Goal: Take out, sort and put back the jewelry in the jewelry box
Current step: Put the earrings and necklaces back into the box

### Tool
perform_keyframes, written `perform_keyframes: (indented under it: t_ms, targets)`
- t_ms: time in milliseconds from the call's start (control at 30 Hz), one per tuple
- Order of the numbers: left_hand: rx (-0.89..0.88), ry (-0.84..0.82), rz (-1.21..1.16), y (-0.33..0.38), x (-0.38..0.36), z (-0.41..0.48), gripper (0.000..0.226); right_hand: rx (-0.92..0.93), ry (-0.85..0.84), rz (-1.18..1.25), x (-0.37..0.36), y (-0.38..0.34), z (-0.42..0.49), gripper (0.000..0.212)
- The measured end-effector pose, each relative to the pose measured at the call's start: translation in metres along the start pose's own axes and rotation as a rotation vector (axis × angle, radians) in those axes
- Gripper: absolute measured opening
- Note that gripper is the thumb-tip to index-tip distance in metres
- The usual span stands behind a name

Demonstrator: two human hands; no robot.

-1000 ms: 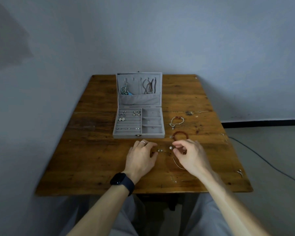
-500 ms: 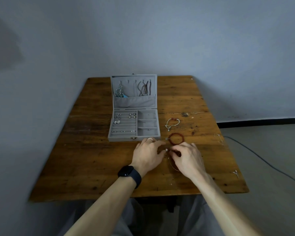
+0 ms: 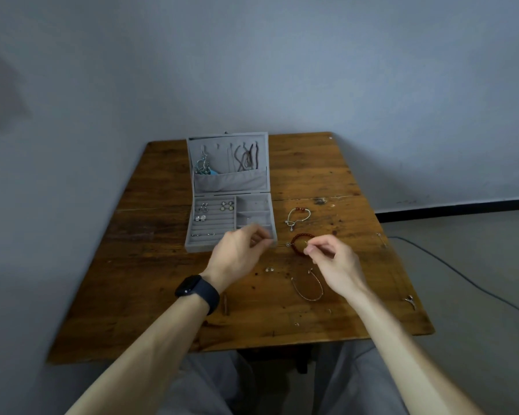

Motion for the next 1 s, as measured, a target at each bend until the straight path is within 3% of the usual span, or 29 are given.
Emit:
perform_keyframes:
  t_ms: [333,767,1000]
  targets:
    - [0.199,0.142,-0.561,-0.032,0.054,-0.024,0.013,0.054,-0.093,0.191,-0.013,-0.041,-0.003,0.019]
    - [0.331,0.232,-0.701,-0.074,0.073,-0.03,0.022,0.116,-0.207,0.179,-0.064,-0.069,0.026,0.015]
    - [0.306,0.301,-0.532,-0.096,0.087,-0.012,0.019,0.175,-0.216,0.075,-0.085,-0.081,0.054,0.021]
Point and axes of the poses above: each hand's wrist, its own z-axis towards the middle knuckle, its own x-axis out of the back of the hand, y = z × x, the point moved 2 cm from there along z, towards the middle knuckle, and after that the axes turned 3 degrees about -x, right-handed, at the moved point
